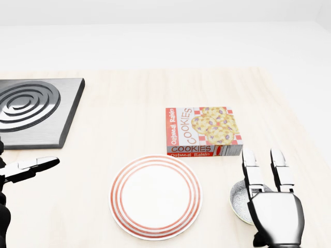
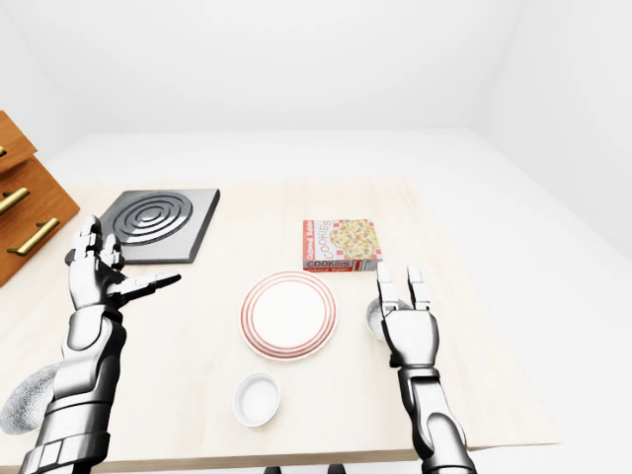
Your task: Pick the akita bowl next to the plate and place it on the plate.
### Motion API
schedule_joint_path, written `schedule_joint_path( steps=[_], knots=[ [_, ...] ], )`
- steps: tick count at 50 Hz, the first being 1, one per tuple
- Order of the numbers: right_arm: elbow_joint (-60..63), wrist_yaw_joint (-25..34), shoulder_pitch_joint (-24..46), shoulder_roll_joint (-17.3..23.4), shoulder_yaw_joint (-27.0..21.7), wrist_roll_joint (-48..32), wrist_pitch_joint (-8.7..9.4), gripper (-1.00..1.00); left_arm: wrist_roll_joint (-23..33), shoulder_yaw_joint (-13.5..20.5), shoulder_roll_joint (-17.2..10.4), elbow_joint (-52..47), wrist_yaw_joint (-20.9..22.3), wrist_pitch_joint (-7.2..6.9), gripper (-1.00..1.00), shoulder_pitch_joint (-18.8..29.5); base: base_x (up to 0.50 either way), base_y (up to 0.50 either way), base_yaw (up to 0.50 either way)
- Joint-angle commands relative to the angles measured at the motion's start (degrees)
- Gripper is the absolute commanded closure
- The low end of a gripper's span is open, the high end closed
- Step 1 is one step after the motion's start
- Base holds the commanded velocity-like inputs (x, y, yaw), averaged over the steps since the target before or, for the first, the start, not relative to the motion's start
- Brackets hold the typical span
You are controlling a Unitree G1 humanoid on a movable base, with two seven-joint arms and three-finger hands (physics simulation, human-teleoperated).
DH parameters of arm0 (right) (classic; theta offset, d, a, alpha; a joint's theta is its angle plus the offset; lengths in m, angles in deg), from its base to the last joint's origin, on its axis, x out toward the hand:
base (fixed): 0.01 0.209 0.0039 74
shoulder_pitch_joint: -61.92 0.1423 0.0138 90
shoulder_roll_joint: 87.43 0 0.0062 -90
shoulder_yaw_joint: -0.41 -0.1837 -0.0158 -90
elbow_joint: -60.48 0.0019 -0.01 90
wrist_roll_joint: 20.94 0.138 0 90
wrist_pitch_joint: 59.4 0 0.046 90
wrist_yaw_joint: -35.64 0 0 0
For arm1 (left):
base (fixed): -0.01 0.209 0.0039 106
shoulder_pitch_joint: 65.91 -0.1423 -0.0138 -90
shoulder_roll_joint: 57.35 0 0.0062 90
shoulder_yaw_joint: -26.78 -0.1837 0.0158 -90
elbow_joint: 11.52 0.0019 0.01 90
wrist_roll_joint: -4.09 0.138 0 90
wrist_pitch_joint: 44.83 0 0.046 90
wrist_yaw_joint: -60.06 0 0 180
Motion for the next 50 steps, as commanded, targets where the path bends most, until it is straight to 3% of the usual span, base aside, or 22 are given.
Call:
schedule_joint_path(
  steps=[1,8,13,14,15,40,47,49,50],
  knots=[
    [-3.5,0.0,2.3,0.9,-1.2,0.8,0.01,-1.0,-0.1,0.0,0.0,0.9,0.1,0.0,-1.0,0.3,0.0,0.0,0.0],
    [-4.2,0.0,2.9,1.0,-1.4,1.5,0.01,-1.0,-0.2,-0.1,0.0,0.5,0.0,0.0,-1.0,0.1,0.0,0.0,0.0],
    [-12.0,0.0,6.0,1.2,-1.9,6.6,0.01,-1.0,-0.3,-0.1,-0.1,0.4,0.0,0.0,-1.0,0.2,0.0,0.0,0.0],
    [-12.0,0.0,6.1,1.1,-1.9,7.3,0.01,0.18,-0.2,-0.1,0.0,0.3,0.0,0.0,-1.0,0.1,0.0,0.0,0.0],
    [-12.7,0.0,6.3,1.2,-1.9,7.7,0.01,1.0,-0.2,-0.1,0.0,0.4,0.0,0.0,-1.0,0.2,0.01,0.0,0.0],
    [-9.4,0.0,5.0,1.2,-2.0,8.1,0.01,1.0,-0.3,-0.1,0.0,0.7,0.2,0.0,-1.0,0.2,0.0,0.0,0.0],
    [8.4,0.0,1.4,0.6,-4.9,3.6,0.01,1.0,-0.6,0.0,0.0,0.1,0.2,0.0,-1.0,0.1,0.0,0.0,0.0],
    [8.7,0.0,1.4,0.4,-5.2,3.4,0.01,1.0,-0.6,0.0,0.0,0.1,0.2,0.0,-1.0,0.1,0.0,0.0,0.0],
    [16.2,0.0,-0.1,0.3,-6.1,2.0,0.01,1.0,-0.7,0.0,0.0,0.0,0.1,-0.13,-1.0,0.1,0.0,0.0,0.0]
  ],
)
